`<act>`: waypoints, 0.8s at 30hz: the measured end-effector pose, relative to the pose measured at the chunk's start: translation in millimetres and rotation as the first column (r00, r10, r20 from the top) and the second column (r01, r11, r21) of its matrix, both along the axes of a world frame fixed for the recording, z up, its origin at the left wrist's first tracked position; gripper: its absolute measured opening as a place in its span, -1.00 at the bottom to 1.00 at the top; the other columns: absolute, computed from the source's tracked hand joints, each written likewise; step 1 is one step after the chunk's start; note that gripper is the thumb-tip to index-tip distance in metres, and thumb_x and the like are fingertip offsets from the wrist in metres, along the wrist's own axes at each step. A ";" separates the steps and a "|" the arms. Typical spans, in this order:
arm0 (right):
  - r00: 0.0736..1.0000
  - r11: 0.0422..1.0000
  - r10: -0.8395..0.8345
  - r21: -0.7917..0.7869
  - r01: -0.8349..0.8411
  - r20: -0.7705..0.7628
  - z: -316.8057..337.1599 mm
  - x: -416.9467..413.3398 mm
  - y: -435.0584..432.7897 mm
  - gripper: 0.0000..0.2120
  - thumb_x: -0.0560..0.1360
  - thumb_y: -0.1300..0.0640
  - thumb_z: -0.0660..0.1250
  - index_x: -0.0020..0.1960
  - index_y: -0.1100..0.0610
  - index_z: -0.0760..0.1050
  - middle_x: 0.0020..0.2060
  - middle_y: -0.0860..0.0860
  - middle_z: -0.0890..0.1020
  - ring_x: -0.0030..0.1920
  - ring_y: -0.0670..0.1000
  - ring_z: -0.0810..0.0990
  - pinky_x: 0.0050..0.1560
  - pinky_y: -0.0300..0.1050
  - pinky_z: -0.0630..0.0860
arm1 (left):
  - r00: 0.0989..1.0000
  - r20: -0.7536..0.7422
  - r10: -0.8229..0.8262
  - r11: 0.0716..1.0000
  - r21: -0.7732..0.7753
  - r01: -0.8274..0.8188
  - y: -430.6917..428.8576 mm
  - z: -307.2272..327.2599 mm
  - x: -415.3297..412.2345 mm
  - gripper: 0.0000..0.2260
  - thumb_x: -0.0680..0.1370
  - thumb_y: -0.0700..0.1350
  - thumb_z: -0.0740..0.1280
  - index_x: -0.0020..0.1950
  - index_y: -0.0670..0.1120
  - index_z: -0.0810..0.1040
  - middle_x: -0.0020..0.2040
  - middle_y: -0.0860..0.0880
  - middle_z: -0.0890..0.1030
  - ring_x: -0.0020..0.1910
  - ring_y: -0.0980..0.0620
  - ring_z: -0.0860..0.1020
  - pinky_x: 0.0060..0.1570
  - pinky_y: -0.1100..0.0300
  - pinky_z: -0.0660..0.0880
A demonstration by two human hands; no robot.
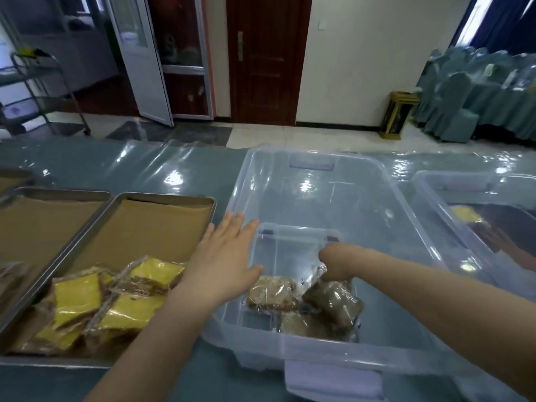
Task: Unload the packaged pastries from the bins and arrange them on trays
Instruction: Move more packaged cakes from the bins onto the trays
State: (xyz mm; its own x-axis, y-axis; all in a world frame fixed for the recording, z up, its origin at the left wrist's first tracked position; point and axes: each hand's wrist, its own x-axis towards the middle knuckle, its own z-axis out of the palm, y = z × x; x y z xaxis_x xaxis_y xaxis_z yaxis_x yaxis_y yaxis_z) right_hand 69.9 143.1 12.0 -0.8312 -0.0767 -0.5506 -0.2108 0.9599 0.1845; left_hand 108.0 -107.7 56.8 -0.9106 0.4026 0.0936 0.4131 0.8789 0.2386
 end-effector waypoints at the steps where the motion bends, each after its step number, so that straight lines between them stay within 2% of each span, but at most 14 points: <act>1: 0.998 0.999 0.003 0.052 -0.007 0.068 -13.0 -1.9 0.6 -0.67 0.51 -0.03 0.33 0.07 0.24 0.53 0.11 0.16 0.61 0.06 0.16 0.58 0.02 -0.06 0.49 | 1.000 -0.004 0.007 1.000 0.009 -0.007 -0.8 -0.9 -0.2 -0.28 0.51 0.17 0.22 0.54 0.06 -0.09 0.55 0.00 -0.12 0.50 0.05 -0.20 0.41 0.08 -0.22; 3: 0.980 0.993 -0.031 0.117 0.008 0.194 -34.8 -4.2 -0.7 -0.62 0.46 -0.02 0.43 0.11 0.25 0.56 0.10 0.15 0.62 -0.06 0.09 0.57 0.05 -0.06 0.50 | 1.000 -0.009 0.004 1.000 0.003 -0.004 -0.2 -0.2 -0.7 -0.30 0.51 0.16 0.21 0.54 0.05 -0.07 0.55 0.01 -0.12 0.50 0.06 -0.20 0.40 0.11 -0.23; 5: 0.971 0.993 -0.074 0.109 0.050 0.228 -46.8 -9.7 -1.3 -0.48 0.36 -0.11 0.51 0.17 0.21 0.57 0.11 0.11 0.63 -0.04 0.04 0.58 0.11 -0.09 0.51 | 1.000 -0.006 0.000 1.000 -0.002 0.000 0.6 1.0 -0.8 -0.31 0.52 0.15 0.22 0.54 0.05 -0.06 0.55 0.02 -0.11 0.50 0.07 -0.20 0.39 0.13 -0.23; 8: 0.994 0.996 -0.078 0.054 0.073 0.081 -53.8 -23.7 7.4 -0.33 0.28 -0.14 0.55 0.25 0.18 0.48 0.17 0.11 0.55 0.11 0.12 0.55 0.07 -0.11 0.51 | 1.000 -0.008 0.005 1.000 0.015 -0.005 -0.1 1.1 0.6 -0.33 0.53 0.14 0.21 0.53 0.04 -0.03 0.55 0.02 -0.08 0.50 0.08 -0.18 0.38 0.16 -0.24; 10: 0.988 0.988 -0.155 -0.003 0.155 -0.002 -61.3 -32.4 15.2 -0.17 0.28 -0.03 0.57 0.42 0.13 0.24 0.32 0.15 0.35 0.26 0.20 0.41 0.16 0.02 0.49 | 0.999 -0.031 0.008 1.000 -0.005 -0.009 0.4 0.4 1.3 -0.34 0.53 0.14 0.20 0.53 0.04 -0.03 0.56 0.02 -0.08 0.51 0.07 -0.17 0.37 0.16 -0.24; 12: 0.950 0.951 -0.299 -0.055 0.305 0.092 -67.7 -38.2 17.7 0.14 0.24 -0.01 0.60 0.55 0.03 -0.10 0.45 0.18 0.16 0.38 0.27 0.29 0.22 0.11 0.46 | 0.999 -0.044 0.011 1.000 -0.024 -0.013 1.2 -0.6 2.1 -0.35 0.54 0.14 0.19 0.53 0.05 -0.03 0.56 0.02 -0.08 0.51 0.07 -0.17 0.37 0.17 -0.25; 13: 0.936 0.942 -0.327 -0.040 0.334 0.129 -69.4 -39.6 17.2 0.19 0.23 -0.04 0.60 0.55 0.02 -0.17 0.47 0.18 0.13 0.40 0.28 0.26 0.25 0.14 0.43 | 0.999 -0.047 0.011 0.999 -0.032 -0.013 1.5 -0.4 2.4 -0.36 0.54 0.14 0.19 0.53 0.05 -0.03 0.56 0.03 -0.08 0.51 0.08 -0.17 0.36 0.18 -0.25; 14: 0.939 0.946 -0.320 -0.014 0.324 0.127 -70.7 -40.9 17.3 0.15 0.24 -0.06 0.59 0.55 0.06 -0.10 0.45 0.17 0.17 0.40 0.27 0.26 0.28 0.17 0.40 | 0.999 -0.049 0.011 0.999 -0.038 -0.013 1.5 -0.1 2.6 -0.36 0.54 0.14 0.19 0.53 0.06 -0.03 0.55 0.03 -0.07 0.51 0.08 -0.17 0.35 0.19 -0.26; 15: 0.950 0.956 -0.294 0.009 0.294 0.107 -70.1 -42.0 17.5 0.03 0.25 -0.09 0.58 0.51 0.11 0.07 0.39 0.17 0.27 0.37 0.25 0.30 0.30 0.20 0.37 | 0.999 -0.050 0.011 0.999 -0.042 -0.013 1.3 0.3 2.6 -0.36 0.54 0.13 0.20 0.53 0.06 -0.02 0.55 0.04 -0.06 0.51 0.09 -0.16 0.34 0.19 -0.26; 17: 0.970 0.972 -0.236 0.005 0.236 0.065 -65.3 -44.3 17.8 -0.19 0.21 -0.11 0.60 0.32 0.13 0.34 0.26 0.13 0.44 0.28 0.21 0.39 0.26 0.18 0.41 | 0.999 -0.052 0.015 0.999 -0.044 -0.018 0.3 0.6 3.0 -0.37 0.53 0.13 0.21 0.52 0.06 0.00 0.55 0.04 -0.04 0.50 0.09 -0.16 0.37 0.18 -0.23; 19: 0.985 0.985 -0.172 0.011 0.171 0.020 -56.4 -46.7 14.8 -0.32 0.20 -0.04 0.60 0.21 0.09 0.40 0.16 0.08 0.50 0.18 0.17 0.47 0.18 0.12 0.47 | 0.998 -0.055 0.019 0.999 -0.047 -0.021 0.3 0.7 3.5 -0.37 0.53 0.13 0.22 0.52 0.06 0.02 0.55 0.04 -0.03 0.51 0.09 -0.15 0.40 0.17 -0.20; 21: 0.994 0.996 -0.076 0.041 0.080 -0.077 -45.1 -49.5 8.8 -0.50 0.28 0.08 0.53 0.16 0.07 0.43 0.12 0.04 0.53 0.11 0.13 0.52 0.13 0.09 0.47 | 0.998 -0.054 0.014 0.998 -0.055 -0.017 0.6 1.5 3.6 -0.37 0.53 0.13 0.23 0.52 0.05 0.05 0.55 0.03 -0.02 0.51 0.08 -0.14 0.41 0.15 -0.17; 24: 0.981 0.999 -0.047 0.005 0.048 -0.188 -29.1 -56.0 3.9 -0.72 0.39 0.21 0.34 0.08 0.08 0.40 0.00 0.02 0.55 0.03 0.15 0.53 0.18 0.20 0.39 | 0.999 -0.043 0.012 0.998 -0.055 -0.014 1.1 3.0 3.5 -0.39 0.53 0.11 0.24 0.51 0.04 0.08 0.55 0.03 -0.01 0.51 0.07 -0.14 0.42 0.14 -0.14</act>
